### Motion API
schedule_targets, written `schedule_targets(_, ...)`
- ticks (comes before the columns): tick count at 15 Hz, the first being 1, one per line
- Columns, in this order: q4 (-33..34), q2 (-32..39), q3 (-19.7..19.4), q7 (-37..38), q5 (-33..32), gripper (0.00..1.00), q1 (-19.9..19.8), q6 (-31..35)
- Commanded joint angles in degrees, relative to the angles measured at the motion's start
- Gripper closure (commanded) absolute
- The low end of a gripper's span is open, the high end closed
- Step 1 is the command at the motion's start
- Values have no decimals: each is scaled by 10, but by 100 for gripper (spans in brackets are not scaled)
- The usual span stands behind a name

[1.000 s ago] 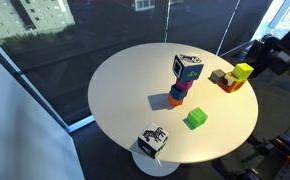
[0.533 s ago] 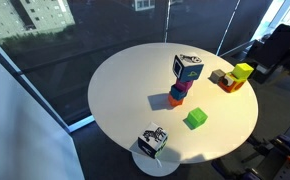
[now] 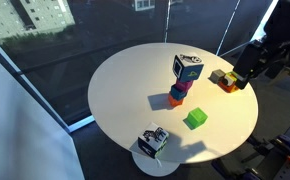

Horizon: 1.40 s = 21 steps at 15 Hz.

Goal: Pick up the green block and place it on top of the light green block

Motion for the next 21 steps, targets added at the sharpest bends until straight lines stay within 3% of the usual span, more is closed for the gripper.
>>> schedule_targets(1, -5, 26, -20, -11, -1, 0, 0, 38)
schedule_targets(13, -13, 150, -45, 11, -33, 0, -15, 135)
schedule_targets(21, -16, 182, -58, 4, -40, 0, -5, 144)
